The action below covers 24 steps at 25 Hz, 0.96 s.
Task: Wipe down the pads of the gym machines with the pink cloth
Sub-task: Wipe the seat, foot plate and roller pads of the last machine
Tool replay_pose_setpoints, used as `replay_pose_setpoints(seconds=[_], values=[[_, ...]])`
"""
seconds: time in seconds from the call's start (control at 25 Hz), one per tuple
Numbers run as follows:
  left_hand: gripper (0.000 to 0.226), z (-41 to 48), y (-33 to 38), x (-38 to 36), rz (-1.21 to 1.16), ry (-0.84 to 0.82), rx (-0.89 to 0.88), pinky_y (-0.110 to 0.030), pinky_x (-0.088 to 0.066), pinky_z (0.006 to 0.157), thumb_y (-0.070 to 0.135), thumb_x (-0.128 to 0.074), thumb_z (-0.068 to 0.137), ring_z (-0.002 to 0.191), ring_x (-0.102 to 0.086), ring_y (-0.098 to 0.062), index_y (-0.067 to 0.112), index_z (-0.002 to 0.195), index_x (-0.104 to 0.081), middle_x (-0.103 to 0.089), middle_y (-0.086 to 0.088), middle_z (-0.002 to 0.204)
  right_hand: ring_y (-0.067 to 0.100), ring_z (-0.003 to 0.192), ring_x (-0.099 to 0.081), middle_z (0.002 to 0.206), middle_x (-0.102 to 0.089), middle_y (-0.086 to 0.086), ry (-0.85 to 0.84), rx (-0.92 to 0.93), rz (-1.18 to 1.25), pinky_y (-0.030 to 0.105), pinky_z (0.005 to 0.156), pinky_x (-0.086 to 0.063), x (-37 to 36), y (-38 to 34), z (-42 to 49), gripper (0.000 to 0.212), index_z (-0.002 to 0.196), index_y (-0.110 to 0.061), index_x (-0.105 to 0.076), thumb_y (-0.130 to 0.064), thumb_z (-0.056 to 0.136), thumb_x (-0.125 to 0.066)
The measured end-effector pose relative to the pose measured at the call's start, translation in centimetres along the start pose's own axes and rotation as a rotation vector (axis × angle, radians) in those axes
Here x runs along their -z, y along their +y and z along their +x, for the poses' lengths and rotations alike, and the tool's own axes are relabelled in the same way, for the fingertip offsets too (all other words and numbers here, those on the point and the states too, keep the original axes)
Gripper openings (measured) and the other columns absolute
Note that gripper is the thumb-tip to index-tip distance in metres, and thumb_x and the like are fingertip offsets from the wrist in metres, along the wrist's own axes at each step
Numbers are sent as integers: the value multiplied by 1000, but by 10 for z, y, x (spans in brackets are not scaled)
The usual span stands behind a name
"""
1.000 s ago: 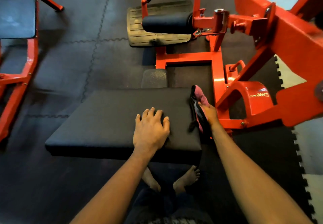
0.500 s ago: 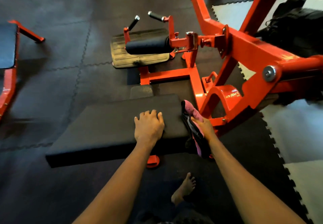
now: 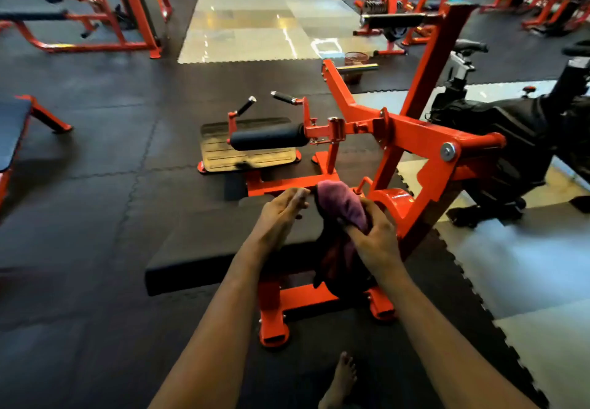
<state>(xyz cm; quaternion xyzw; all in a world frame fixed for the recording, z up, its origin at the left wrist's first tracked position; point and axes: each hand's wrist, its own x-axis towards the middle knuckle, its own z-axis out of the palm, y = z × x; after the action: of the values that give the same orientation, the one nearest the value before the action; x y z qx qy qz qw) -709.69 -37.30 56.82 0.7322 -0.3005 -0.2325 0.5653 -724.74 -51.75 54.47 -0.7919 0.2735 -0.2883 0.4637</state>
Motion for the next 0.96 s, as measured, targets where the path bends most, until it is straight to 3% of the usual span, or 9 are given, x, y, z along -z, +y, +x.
replay_pose_setpoints(seconds=[0.08, 0.2, 0.32, 0.44, 0.56, 0.68, 0.8, 0.88, 0.96], values=[[23, -21, 16, 31, 63, -84, -40, -14, -49, 65, 48, -62, 93, 80, -63, 2, 28, 102, -64, -69, 8, 92, 11, 118, -58, 126, -60, 1, -77, 139, 24, 24, 103, -45, -37, -31, -15, 70, 134, -16, -58, -14, 66, -74], [24, -46, 26, 86, 257, 39, -86, -26, -58, 71, 37, -78, 84, 81, -67, -6, 23, 97, -64, -70, 5, 87, 0, 136, -38, 146, -38, -2, -198, 115, 94, 14, 111, -32, -85, -52, -27, 106, 151, -25, -34, -48, 61, -85], [22, -74, 24, 153, 343, 77, -116, -23, -51, 65, 23, -82, 81, 68, -58, -3, 22, 91, -63, -63, 12, 75, 13, 138, -44, 154, -35, -1, -337, -97, 295, 37, 112, -43, -116, -62, -18, 121, 155, -41, -21, -62, 56, -88], [30, -96, 19, 210, 353, 164, -118, -28, -45, 66, 22, -84, 72, 68, -49, -7, 24, 89, -60, -54, 10, 71, 20, 110, -64, 123, -65, 11, -615, -17, 289, 37, 95, -54, -149, -84, 2, 71, 133, -27, -53, -32, 67, -81], [37, -119, 8, 265, 456, 363, -69, -37, -48, 61, 35, -87, 66, 65, -47, -11, 20, 85, -58, -55, -4, 68, 18, 84, -67, 89, -71, 6, -817, 88, 183, 33, 76, -58, -187, -115, 8, 20, 97, -13, -71, -1, 81, -74], [49, -140, -13, 313, 591, 570, 49, -41, -47, 66, 49, -87, 62, 68, -52, -18, 14, 81, -57, -57, -12, 74, 14, 76, -68, 83, -73, 7, -928, 144, 145, 32, 72, -58, -226, -144, 5, 8, 93, -6, -73, -7, 86, -77], [47, -135, -57, 310, 622, 985, 174, -33, -45, 85, 30, -88, 68, 94, -59, -30, 8, 99, -62, -60, -12, 99, 7, 67, -64, 78, -71, 0, -866, 123, 67, 24, 63, -56, -281, -151, -2, 8, 88, -10, -73, -15, 84, -79], [63, -128, -93, 274, 504, 877, 220, -37, -39, 103, 49, -75, 73, 116, -52, -24, 12, 121, -60, -55, -7, 120, 16, 75, -70, 81, -74, 2, -821, -23, 27, 34, 74, -61, -315, -137, -1, 10, 88, -10, -75, -18, 83, -79], [72, -126, -131, 234, 328, 440, 298, -29, -32, 114, 65, -62, 75, 133, -41, -9, 33, 138, -51, -48, 6, 139, 22, 85, -72, 86, -76, 4, -863, -111, -67, 38, 82, -59, -333, -113, 4, 11, 91, -11, -77, -22, 87, -76]])
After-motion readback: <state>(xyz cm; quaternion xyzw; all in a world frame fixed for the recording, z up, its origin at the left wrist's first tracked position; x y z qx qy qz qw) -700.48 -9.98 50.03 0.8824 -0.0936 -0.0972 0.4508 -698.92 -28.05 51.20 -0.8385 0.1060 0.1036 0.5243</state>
